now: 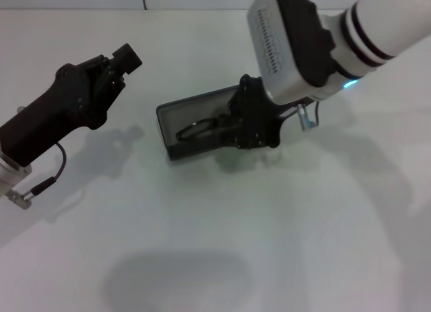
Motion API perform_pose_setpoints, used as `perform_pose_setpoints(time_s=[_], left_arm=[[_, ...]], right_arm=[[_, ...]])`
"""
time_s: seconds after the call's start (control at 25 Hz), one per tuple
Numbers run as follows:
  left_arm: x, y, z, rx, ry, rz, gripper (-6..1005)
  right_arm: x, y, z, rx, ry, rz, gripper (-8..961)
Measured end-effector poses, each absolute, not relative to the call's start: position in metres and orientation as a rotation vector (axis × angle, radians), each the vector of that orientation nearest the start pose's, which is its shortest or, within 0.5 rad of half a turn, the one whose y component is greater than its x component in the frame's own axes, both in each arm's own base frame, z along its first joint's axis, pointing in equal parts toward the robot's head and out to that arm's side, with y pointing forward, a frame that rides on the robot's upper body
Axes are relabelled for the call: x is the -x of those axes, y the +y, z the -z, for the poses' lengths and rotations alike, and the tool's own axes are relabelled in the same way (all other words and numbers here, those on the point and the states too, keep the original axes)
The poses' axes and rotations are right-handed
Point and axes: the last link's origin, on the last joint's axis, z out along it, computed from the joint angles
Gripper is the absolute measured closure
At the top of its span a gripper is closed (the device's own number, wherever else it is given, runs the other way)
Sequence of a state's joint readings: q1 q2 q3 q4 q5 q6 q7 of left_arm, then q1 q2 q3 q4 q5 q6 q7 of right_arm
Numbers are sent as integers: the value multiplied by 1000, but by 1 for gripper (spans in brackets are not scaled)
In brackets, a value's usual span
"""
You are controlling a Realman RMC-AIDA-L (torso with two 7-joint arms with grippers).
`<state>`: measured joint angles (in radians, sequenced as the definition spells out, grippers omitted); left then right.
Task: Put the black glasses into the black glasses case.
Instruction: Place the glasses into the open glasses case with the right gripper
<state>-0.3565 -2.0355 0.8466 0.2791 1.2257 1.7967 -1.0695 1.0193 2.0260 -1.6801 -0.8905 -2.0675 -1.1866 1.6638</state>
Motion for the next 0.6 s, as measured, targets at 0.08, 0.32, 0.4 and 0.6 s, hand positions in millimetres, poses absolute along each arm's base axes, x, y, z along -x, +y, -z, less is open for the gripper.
perform_pose_setpoints(time_s=[0.08,0.32,0.4,0.6], left_arm=[[276,272,-23,2174,-587,1488,972],[276,272,-23,2173,-587,1488,972],[275,273,-22,2175,-586,1489,972],[274,275,-20,2179,-589,1483,972]], right_arm=[[-64,386,82,3030,-581,237,681],[-71,385,70,3045,-479,136,682],[-71,386,64,3040,-424,58,683],[-73,395,53,2993,-235,-108,684]])
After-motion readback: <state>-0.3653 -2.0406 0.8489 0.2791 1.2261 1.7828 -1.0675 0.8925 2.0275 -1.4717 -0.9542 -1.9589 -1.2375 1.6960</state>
